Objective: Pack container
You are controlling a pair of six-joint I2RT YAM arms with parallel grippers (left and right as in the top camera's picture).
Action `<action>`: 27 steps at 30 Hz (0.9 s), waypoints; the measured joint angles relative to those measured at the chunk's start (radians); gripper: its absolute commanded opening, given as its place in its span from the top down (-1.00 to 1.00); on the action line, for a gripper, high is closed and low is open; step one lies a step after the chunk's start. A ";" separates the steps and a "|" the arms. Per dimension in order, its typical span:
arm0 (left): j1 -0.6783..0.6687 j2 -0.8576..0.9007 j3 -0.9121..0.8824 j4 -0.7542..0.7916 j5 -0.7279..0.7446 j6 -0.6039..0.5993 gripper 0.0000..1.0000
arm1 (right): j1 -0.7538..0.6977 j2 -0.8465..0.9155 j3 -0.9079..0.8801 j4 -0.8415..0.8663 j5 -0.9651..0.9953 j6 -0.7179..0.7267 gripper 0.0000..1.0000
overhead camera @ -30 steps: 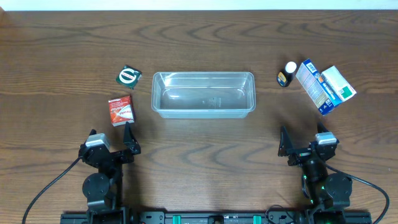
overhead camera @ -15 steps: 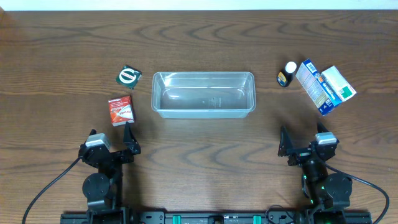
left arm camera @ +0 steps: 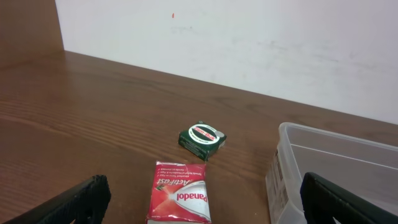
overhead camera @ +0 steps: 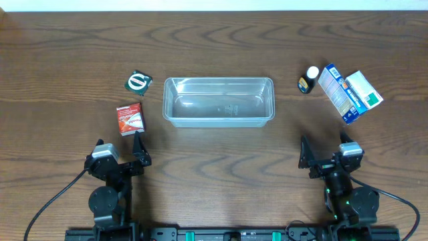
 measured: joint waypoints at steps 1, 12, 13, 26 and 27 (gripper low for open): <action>0.000 0.000 0.000 0.000 0.000 0.000 -0.96 | 0.000 0.000 0.000 0.004 -0.002 0.002 -0.98; 0.000 0.000 0.000 0.000 0.000 0.000 -0.96 | -0.039 0.137 0.182 -0.184 -0.012 0.079 -0.98; 0.000 0.000 0.000 0.000 0.000 0.000 -0.96 | -0.047 0.189 0.248 -0.234 -0.013 0.080 -0.98; 0.000 0.000 0.001 -0.002 0.000 0.000 -0.96 | -0.193 1.088 1.098 -0.738 -0.070 -0.137 -0.98; 0.000 0.000 0.001 -0.002 0.000 0.000 -0.96 | -0.196 1.139 1.141 -0.746 -0.072 -0.156 -0.98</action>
